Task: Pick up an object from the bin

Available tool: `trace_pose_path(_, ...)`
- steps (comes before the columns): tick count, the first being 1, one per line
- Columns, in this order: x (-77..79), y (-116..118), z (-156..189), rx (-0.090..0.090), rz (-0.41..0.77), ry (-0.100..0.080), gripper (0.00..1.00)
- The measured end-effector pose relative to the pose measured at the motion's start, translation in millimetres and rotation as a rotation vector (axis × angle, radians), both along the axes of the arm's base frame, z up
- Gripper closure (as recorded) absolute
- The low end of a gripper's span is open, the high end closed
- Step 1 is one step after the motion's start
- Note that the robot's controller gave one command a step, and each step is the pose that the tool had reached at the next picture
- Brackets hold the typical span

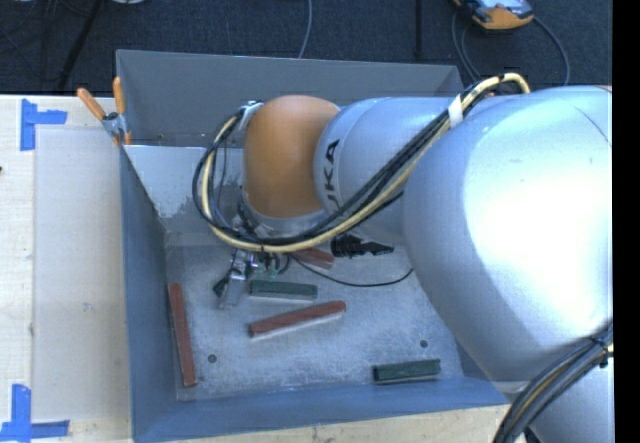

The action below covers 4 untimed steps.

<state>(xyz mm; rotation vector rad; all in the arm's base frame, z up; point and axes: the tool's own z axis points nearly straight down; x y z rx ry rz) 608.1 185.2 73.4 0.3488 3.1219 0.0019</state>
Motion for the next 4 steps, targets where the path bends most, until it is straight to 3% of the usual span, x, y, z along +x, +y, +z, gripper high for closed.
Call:
trace_pose_path(1,5.2,-17,15,-0.004,0.057,0.000,0.00)
trace_pose_path(2,-7.6,-76,0,0.000,0.080,-0.010,1.00)
trace_pose_path(3,-7.6,-76,0,0.000,0.080,-0.009,1.00)
trace_pose_path(4,-24.4,-72,153,-0.001,0.114,-0.002,1.00)
